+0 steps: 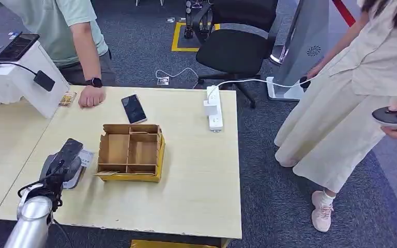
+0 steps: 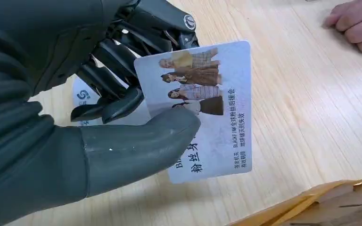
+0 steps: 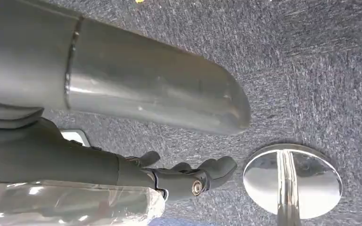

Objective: Pass the card to the sensor for recognition and then transmit it.

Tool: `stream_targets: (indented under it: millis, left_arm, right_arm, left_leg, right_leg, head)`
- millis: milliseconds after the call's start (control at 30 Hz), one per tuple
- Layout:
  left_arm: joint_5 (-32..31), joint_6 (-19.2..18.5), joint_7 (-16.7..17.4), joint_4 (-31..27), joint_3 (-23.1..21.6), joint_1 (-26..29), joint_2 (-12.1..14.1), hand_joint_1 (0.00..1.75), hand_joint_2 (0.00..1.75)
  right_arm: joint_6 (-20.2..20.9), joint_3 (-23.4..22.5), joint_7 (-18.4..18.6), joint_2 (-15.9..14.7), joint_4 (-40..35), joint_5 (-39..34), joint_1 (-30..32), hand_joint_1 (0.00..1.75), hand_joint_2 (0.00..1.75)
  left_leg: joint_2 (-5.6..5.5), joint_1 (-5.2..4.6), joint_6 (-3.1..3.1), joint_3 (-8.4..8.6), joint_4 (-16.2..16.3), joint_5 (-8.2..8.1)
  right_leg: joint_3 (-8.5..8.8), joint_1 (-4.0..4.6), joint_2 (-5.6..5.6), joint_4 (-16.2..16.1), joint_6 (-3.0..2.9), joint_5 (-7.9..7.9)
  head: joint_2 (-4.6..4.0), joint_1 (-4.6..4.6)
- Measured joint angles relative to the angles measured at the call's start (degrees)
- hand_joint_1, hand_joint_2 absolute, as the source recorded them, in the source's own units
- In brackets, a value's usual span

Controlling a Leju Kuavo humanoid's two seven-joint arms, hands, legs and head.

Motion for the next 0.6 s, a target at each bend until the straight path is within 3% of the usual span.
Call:
stream_targets:
  millis: [600]
  left_arm:
    - [-0.83, 1.27, 1.29, 0.00, 0.04, -0.19, 2.77, 1.75, 1.75]
  right_arm:
    - [0.00, -0.09, -0.17, -0.15, 0.02, -0.57, 0.01, 0.00, 0.00]
  left_leg:
    - [0.00, 0.00, 0.00, -0.01, 0.00, 0.00]
  right_leg:
    - [0.01, 0.00, -0.01, 0.00, 0.00, 0.00]
  head:
    - [0.00, 0.02]
